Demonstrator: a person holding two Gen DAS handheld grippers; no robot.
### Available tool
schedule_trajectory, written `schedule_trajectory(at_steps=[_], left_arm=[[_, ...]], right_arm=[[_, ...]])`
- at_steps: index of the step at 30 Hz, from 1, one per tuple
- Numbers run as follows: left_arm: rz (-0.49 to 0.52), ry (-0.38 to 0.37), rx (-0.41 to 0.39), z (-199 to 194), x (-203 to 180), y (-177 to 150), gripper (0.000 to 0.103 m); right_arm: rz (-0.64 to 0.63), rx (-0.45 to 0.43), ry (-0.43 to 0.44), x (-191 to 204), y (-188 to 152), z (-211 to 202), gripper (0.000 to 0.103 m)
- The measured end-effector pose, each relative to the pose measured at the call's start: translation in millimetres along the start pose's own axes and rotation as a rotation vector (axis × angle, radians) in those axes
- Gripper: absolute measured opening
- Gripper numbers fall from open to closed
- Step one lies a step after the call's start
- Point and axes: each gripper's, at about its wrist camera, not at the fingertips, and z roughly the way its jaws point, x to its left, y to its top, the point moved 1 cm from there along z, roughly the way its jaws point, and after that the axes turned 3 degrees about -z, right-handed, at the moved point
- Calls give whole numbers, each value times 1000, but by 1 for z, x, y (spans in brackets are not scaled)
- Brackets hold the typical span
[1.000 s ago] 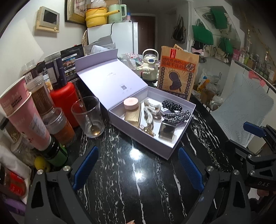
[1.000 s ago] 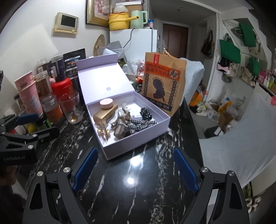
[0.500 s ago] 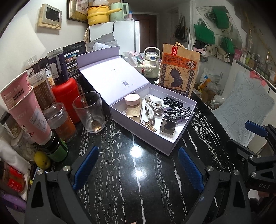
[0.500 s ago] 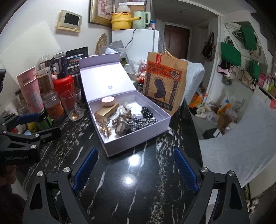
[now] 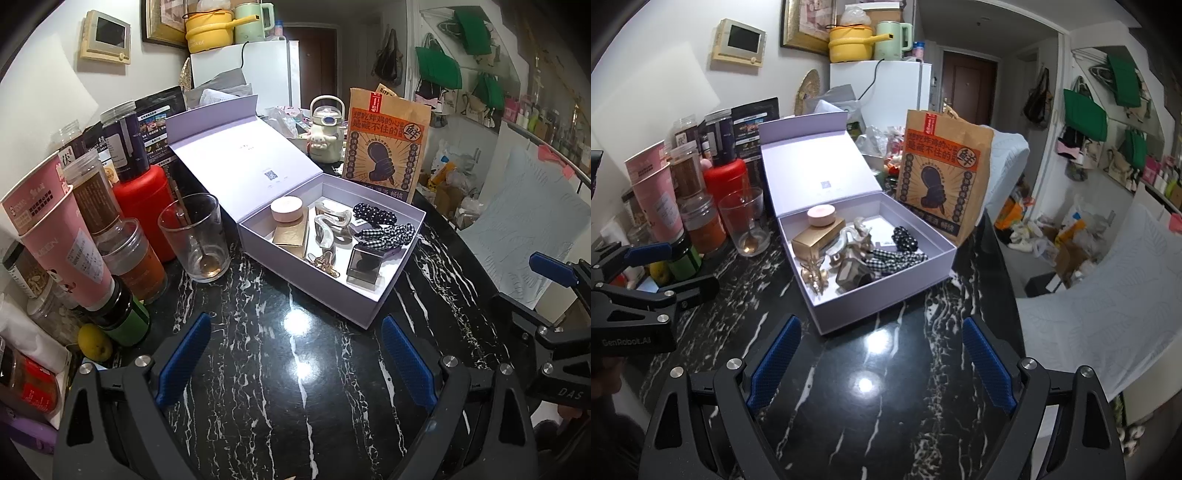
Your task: Organize rigid objects
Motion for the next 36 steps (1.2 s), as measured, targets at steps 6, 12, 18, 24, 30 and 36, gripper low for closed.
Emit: schedule_trajectory(at_steps=[6, 12, 18, 24, 30, 36], left_arm=[[2, -5, 8, 2, -1, 1, 95], [7, 2, 12, 4, -2, 1, 95], [7, 0, 12, 4, -2, 1, 95], [10, 5, 14, 5, -3, 1, 95], [10, 4, 15, 5, -4, 0, 95], [10, 5, 16, 5, -4, 0, 95]], right_arm=[[1, 2, -5, -2, 0, 1, 90], [-1, 7, -8, -1, 1, 3, 90], [1, 9, -8, -2, 1, 4, 90], [1, 9, -9, -2, 0, 4, 90], [2, 9, -9, -3, 0, 4, 90], [2, 9, -8, -3, 0, 4, 90]])
